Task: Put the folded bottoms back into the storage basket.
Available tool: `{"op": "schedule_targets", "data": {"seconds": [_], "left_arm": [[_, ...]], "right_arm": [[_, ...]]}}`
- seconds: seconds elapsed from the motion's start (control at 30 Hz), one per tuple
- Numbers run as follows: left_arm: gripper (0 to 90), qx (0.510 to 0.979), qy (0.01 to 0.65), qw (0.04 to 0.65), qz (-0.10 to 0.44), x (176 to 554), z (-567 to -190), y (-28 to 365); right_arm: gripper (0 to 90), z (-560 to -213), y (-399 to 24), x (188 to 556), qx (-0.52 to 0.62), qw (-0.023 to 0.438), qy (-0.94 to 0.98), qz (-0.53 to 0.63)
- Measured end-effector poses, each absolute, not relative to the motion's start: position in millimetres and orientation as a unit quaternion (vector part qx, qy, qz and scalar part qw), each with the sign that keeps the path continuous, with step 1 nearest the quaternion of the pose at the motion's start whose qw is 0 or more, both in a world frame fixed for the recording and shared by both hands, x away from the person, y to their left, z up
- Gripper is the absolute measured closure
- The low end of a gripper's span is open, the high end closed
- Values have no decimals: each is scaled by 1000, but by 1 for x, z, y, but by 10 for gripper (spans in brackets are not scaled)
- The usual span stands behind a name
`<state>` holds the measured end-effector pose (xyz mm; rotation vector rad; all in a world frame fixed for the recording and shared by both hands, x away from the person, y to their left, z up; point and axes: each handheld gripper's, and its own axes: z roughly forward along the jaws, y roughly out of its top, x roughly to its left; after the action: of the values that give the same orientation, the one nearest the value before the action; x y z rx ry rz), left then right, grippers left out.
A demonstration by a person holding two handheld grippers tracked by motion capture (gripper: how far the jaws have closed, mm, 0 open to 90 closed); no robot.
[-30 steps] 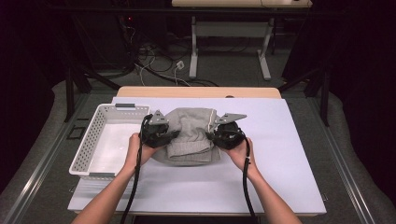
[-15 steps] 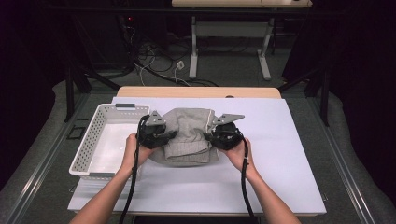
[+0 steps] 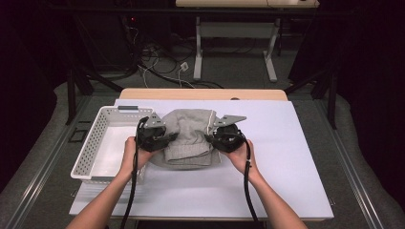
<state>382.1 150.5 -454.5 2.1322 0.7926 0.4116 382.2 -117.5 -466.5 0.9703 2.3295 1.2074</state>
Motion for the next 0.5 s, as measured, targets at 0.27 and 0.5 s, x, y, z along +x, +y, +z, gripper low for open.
{"op": "schedule_targets", "data": {"seconds": [0.27, 0.5], "left_arm": [[767, 841, 317, 409, 160, 381, -453, 157], [767, 837, 319, 413, 163, 379, -452, 161]], "right_arm": [[781, -465, -113, 381, 337, 172, 821, 429], [783, -464, -110, 382, 333, 170, 820, 432]]}}
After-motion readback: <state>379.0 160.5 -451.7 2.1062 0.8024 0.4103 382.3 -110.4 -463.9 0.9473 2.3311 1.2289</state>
